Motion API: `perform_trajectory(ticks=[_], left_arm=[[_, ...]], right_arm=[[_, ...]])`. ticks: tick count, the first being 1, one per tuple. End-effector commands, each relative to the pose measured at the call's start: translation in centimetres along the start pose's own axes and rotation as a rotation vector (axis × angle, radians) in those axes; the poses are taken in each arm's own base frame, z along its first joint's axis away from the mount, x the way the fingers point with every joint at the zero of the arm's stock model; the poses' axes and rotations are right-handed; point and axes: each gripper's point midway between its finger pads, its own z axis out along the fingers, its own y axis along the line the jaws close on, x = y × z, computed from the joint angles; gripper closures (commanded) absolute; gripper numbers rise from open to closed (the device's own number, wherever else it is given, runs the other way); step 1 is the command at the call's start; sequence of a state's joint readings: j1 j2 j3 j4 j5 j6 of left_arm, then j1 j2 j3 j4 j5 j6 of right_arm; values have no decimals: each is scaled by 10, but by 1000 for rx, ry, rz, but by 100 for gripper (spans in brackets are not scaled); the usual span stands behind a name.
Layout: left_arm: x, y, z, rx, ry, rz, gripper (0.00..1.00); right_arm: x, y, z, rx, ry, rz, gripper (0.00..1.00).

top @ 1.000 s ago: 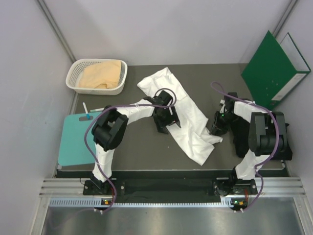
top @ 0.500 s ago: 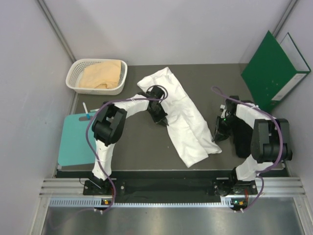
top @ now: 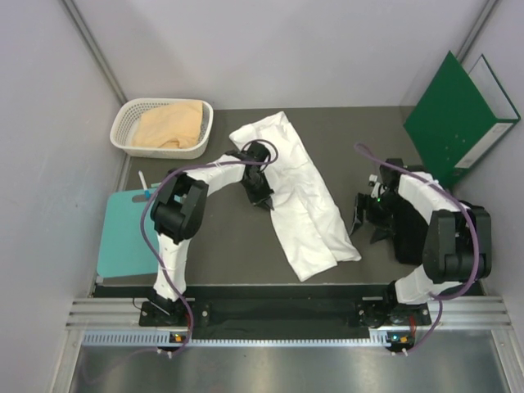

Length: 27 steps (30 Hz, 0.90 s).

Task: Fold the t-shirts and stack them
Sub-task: Rotate the tshirt 90 degrees

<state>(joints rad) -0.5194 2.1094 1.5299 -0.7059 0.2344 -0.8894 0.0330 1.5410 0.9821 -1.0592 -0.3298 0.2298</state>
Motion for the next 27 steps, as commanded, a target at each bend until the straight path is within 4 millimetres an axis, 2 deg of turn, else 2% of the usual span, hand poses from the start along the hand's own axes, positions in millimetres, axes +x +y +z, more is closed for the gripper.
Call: perform_trajectory(ticks=[1, 3, 6, 7, 8, 9, 12, 14, 16, 18, 19, 20, 21, 22, 23, 24, 25, 26, 27], left_arm=[[26, 79, -12, -266, 46, 67, 100], [33, 95, -18, -313, 59, 76, 100], [33, 104, -32, -348, 34, 103, 95], [30, 101, -39, -335, 16, 128, 87], [27, 96, -45, -322, -2, 139, 48], [21, 96, -51, -331, -38, 147, 32], [-2, 80, -77, -306, -171, 179, 10], [-21, 66, -94, -277, -264, 197, 7], [-39, 57, -101, -246, -316, 184, 5], [-55, 52, -101, -216, -346, 158, 4], [-68, 53, -98, -217, -356, 124, 4], [-76, 53, -97, -216, -360, 107, 5], [-84, 53, -96, -212, -367, 92, 4], [-98, 54, -92, -218, -376, 65, 4], [-106, 55, -90, -221, -387, 50, 4], [-116, 54, -89, -218, -410, 34, 5], [-129, 57, -87, -223, -434, 4, 5], [-136, 58, -85, -219, -452, -11, 4], [-144, 57, -86, -209, -473, -27, 4]], right_arm=[[-57, 23, -24, -31, -183, -57, 28], [-67, 24, -20, -32, -182, -55, 27], [-87, 30, -19, -43, -208, -62, 26], [-94, 32, -20, -49, -222, -67, 23], [-100, 33, -19, -53, -239, -76, 21], [-104, 33, -14, -53, -232, -73, 21], [-127, 41, -8, -89, -269, -89, 15], [-143, 49, -8, -120, -307, -100, 12], [-171, 62, -8, -174, -381, -108, 7], [-190, 71, -1, -209, -411, -92, 6], [-211, 83, -9, -239, -478, -112, 5], [-219, 90, -8, -257, -489, -121, 5], [-227, 94, 3, -274, -470, -104, 5], [-245, 107, -6, -306, -516, -126, 5], [-252, 116, -5, -326, -523, -138, 5], [-258, 122, 4, -349, -506, -130, 6], [-273, 134, -4, -383, -555, -151, 6], [-277, 144, -2, -407, -561, -158, 6], [-280, 148, 9, -429, -536, -132, 7]])
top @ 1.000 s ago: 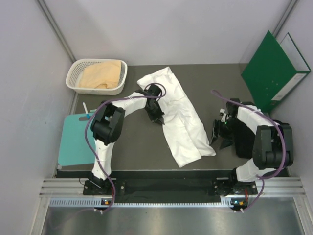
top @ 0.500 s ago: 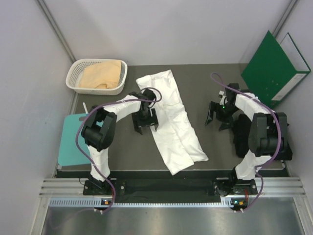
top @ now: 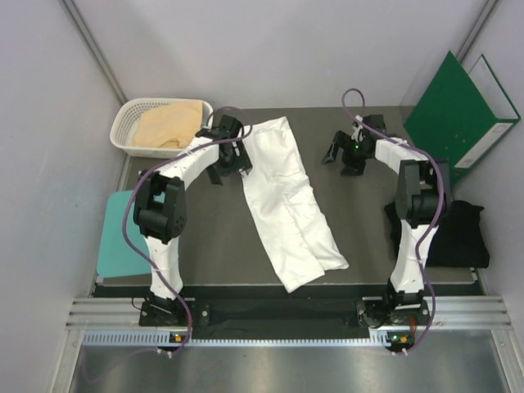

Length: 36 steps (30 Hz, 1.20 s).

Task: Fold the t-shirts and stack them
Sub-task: Rotate the tshirt 90 degrees

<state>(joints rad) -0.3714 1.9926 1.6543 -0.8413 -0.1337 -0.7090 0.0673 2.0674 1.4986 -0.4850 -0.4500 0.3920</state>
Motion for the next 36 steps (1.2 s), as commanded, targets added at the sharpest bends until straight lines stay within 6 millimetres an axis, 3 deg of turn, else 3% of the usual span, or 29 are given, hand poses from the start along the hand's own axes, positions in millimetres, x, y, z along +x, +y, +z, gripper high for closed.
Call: perform_trajectory(ticks=[1, 2, 4, 6, 7, 9, 10, 11, 15, 21, 24, 25, 28, 30, 33, 36], left_arm=[[-47, 3, 25, -14, -114, -112, 5], [-53, 3, 28, -12, -129, -126, 5], [-67, 2, 39, -10, -141, -149, 4], [-73, 3, 47, -17, -126, -159, 4], [-75, 2, 51, -26, -108, -154, 5], [-77, 1, 55, -29, -88, -156, 4], [-78, -1, 57, -25, -86, -157, 4], [-79, -2, 56, -16, -84, -159, 4], [-77, -1, 56, -6, -73, -173, 4], [-84, 4, 37, 25, -93, -202, 4], [-91, -3, 19, 84, -118, -202, 3], [-93, -10, 8, 130, -126, -191, 3], [-90, -24, -9, 225, -104, -156, 1], [-81, -31, -20, 273, -69, -139, 1], [-63, -32, -26, 297, -26, -109, 1], [-30, -28, -18, 295, 49, -83, 1]], right_arm=[[-47, 56, 27, -184, -116, -29, 7], [-45, 59, 41, -198, -101, -28, 7], [-58, 72, 48, -228, -114, -30, 8], [-52, 77, 70, -240, -79, -25, 8], [-60, 86, 72, -256, -90, -39, 9], [-51, 87, 90, -254, -52, -30, 10], [-56, 94, 91, -264, -60, -41, 10], [-48, 94, 104, -263, -37, -38, 11], [-36, 105, 122, -273, 1, -38, 13], [-9, 103, 146, -212, 53, -53, 29], [-6, 99, 150, -182, 54, -60, 53], [-11, 102, 149, -182, 42, -70, 70], [-23, 104, 145, -173, 14, -63, 92], [-38, 107, 137, -178, -30, -61, 98], [-64, 100, 122, -176, -96, -29, 100], [-89, 84, 109, -170, -153, 29, 100]])
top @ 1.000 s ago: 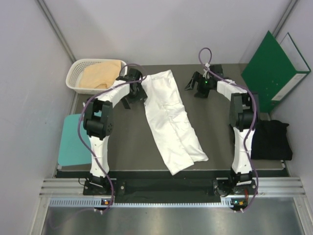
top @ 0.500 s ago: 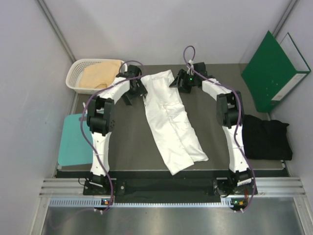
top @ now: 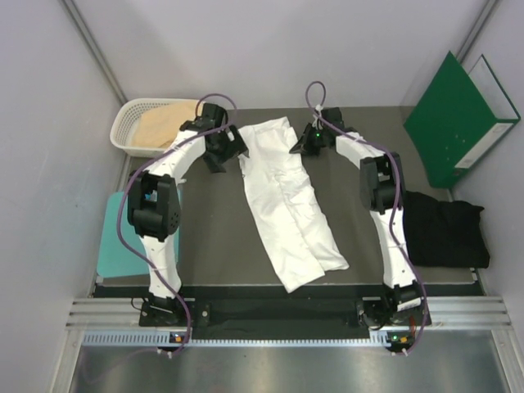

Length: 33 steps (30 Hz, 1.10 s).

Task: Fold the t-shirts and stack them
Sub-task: Rotate the tshirt 90 degrees

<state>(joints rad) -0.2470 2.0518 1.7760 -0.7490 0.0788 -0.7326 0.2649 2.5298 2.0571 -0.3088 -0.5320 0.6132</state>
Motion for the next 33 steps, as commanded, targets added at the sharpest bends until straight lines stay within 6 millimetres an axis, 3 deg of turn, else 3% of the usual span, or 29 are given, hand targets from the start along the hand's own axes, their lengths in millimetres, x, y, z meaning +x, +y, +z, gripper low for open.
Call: perform_trajectory(ticks=[1, 7, 11, 13, 14, 15, 16, 17, 18, 19, 20, 21, 22, 26, 27, 28, 29, 33], left_arm=[[37, -9, -14, 77, 82, 57, 1], [90, -21, -8, 88, 173, 147, 1], [123, -29, -5, 91, 228, 187, 1], [142, -32, -5, 97, 261, 207, 1], [148, -33, -7, 106, 271, 210, 1], [162, -29, -8, 100, 294, 211, 1], [168, -27, -9, 102, 302, 206, 1], [176, -29, -10, 117, 312, 208, 1], [187, -19, -12, 107, 333, 194, 1], [194, -16, -14, 106, 344, 189, 1], [199, -17, -15, 127, 348, 186, 1], [211, -8, -18, 122, 368, 170, 1], [216, -6, -19, 127, 375, 161, 2], [245, 0, -26, 141, 421, 153, 6], [254, 5, -26, 132, 442, 146, 7], [259, 5, -27, 132, 453, 141, 10], [269, 6, -30, 128, 472, 147, 11], [303, 11, -36, 124, 538, 93, 17]], right_arm=[[-51, -45, -28, 98, -136, 81, 100], [-75, -92, -61, 178, -204, 153, 99], [-81, -99, -81, 199, -228, 146, 92], [-79, -94, -90, 205, -225, 114, 69], [-91, -79, -110, 210, -267, 54, 59], [-79, -81, -115, 230, -255, 47, 39], [-78, -75, -126, 237, -274, 25, 31], [-87, -52, -153, 227, -327, -29, 22], [-68, -59, -157, 251, -298, -20, 1], [-65, -58, -169, 261, -305, -22, 0], [-63, -44, -189, 256, -329, -34, 0], [-35, -57, -192, 289, -275, 8, 0], [-24, -60, -199, 298, -260, 30, 0], [60, -64, -215, 280, -83, 124, 0], [97, -76, -213, 293, -5, 175, 1], [119, -78, -216, 292, 43, 206, 2], [154, -80, -219, 277, 109, 254, 2], [232, -86, -231, 255, 264, 369, 21]])
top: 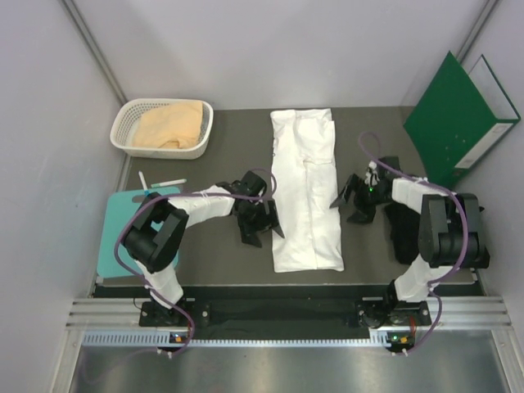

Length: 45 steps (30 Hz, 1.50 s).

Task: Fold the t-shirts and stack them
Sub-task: Rotate the tshirt 90 degrees, then grab the bottom of the folded rectangular tshirt with both arms

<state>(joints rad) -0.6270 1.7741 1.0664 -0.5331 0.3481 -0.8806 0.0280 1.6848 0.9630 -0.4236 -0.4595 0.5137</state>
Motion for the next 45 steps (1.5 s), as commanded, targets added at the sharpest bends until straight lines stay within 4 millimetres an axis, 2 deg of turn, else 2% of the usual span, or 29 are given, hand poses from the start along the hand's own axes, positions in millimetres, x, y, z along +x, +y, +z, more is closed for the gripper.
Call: perform_trajectory(ticks=[1, 2, 5, 8, 14, 17, 21, 24, 25, 26, 28, 29, 30, 33, 34, 36, 37, 39, 40, 42, 43, 45], left_arm=[[31, -9, 7, 50, 33, -55, 19], [42, -3, 10, 36, 50, -86, 20], [59, 5, 15, 14, 73, -125, 26], [70, 10, 17, -9, 74, -127, 27], [69, 0, 20, -5, 52, -114, 30], [68, -5, 24, -10, 57, -102, 36], [68, -7, 29, -24, 67, -86, 48], [67, -9, 31, -24, 71, -79, 60], [65, -12, 31, -20, 68, -75, 68], [65, -13, 31, -22, 67, -72, 75], [63, -15, 31, -30, 68, -68, 84], [63, -15, 30, -34, 70, -60, 95], [62, -16, 30, -40, 70, -56, 100], [59, -16, 25, -69, 65, -35, 100], [54, -21, 22, -66, 49, -25, 100], [54, -18, 17, -97, 51, -12, 100], [50, -25, 13, -89, 41, -1, 100], [49, -22, 6, -125, 38, 23, 100], [44, -30, 0, -118, 24, 35, 100], [39, -29, -9, -144, 12, 57, 100], [30, -39, -17, -128, -14, 62, 100], [20, -42, -26, -134, -47, 62, 100]], right_arm=[[88, -22, -11, -21, 230, 105, 24], [109, -31, -10, -13, 281, 129, 26], [137, -44, -15, 12, 340, 145, 28], [151, -51, -23, 41, 376, 144, 27], [157, -58, -34, 94, 409, 98, 28], [166, -66, -38, 122, 434, 89, 32], [181, -71, -38, 123, 474, 97, 38], [181, -69, -34, 106, 453, 106, 42], [181, -64, -33, 85, 456, 114, 46], [180, -61, -31, 68, 454, 109, 57], [180, -54, -29, 41, 462, 104, 70], [178, -54, -28, 39, 459, 101, 76], [175, -53, -28, 38, 448, 94, 80], [161, -41, -31, 7, 401, 78, 98], [155, -31, -33, -26, 387, 67, 100], [153, -25, -38, -43, 399, 60, 100], [144, -15, -41, -70, 386, 45, 100], [139, -7, -48, -87, 390, 28, 100], [129, 3, -52, -107, 371, 2, 100], [121, 10, -58, -120, 363, -30, 100], [113, 18, -63, -133, 352, -46, 100], [103, 26, -66, -154, 334, -73, 100]])
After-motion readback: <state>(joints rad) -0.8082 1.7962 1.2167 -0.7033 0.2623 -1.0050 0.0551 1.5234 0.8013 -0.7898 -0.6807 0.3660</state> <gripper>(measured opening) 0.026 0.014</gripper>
